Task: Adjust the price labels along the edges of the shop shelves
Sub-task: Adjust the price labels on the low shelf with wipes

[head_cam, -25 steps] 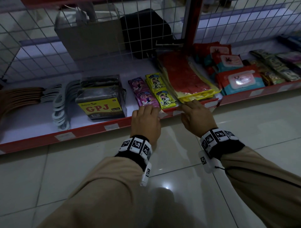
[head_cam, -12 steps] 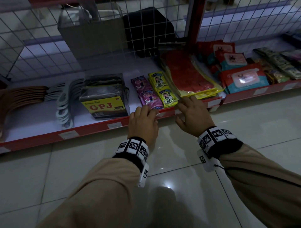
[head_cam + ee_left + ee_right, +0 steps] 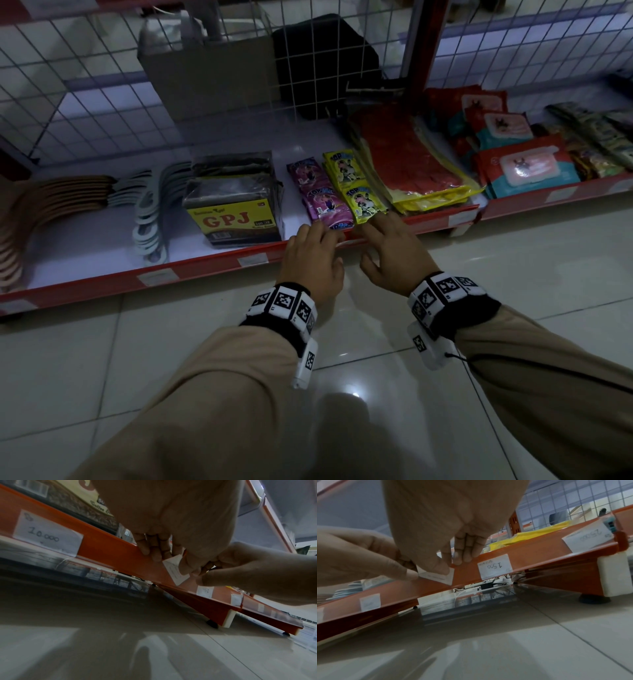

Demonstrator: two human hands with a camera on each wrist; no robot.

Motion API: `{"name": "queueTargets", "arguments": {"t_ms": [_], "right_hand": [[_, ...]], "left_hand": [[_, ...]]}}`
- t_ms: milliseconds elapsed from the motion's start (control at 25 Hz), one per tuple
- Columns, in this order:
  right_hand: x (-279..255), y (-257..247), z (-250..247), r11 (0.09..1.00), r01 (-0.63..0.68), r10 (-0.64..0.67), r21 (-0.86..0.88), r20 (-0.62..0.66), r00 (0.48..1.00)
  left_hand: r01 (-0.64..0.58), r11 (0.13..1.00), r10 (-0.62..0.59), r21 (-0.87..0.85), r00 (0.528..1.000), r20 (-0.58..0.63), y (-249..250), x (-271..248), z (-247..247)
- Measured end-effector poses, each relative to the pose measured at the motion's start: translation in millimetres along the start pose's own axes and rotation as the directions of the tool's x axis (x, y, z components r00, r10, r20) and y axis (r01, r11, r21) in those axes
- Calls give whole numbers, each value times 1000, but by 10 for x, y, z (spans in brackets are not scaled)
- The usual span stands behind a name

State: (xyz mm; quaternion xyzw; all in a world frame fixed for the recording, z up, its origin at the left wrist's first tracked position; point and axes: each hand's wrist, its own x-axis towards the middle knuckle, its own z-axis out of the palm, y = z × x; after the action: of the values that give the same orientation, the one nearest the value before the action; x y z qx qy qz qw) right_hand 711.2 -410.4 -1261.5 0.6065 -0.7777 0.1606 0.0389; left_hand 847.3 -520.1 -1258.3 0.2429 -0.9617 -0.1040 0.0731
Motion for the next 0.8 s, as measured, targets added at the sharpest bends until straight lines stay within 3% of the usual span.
{"name": "queueTargets", "arguments": {"t_ms": [200, 360, 600, 800], "right_hand": [[15, -2, 9, 1000, -8, 10, -24, 82, 997], [92, -4, -25, 998, -9, 17, -67, 116, 993], [88, -21, -23, 997, -16, 23, -71, 93, 995], [90, -8, -6, 996, -14, 23, -83, 108, 994]], "left_hand": [[-57, 996, 57, -65, 998, 9, -42, -8, -33], [-36, 996, 34, -83, 999, -28, -59, -36, -30], [51, 978, -53, 201, 999, 1, 13, -5, 12], [59, 983, -54, 172, 998, -32, -5, -2, 1]]}}
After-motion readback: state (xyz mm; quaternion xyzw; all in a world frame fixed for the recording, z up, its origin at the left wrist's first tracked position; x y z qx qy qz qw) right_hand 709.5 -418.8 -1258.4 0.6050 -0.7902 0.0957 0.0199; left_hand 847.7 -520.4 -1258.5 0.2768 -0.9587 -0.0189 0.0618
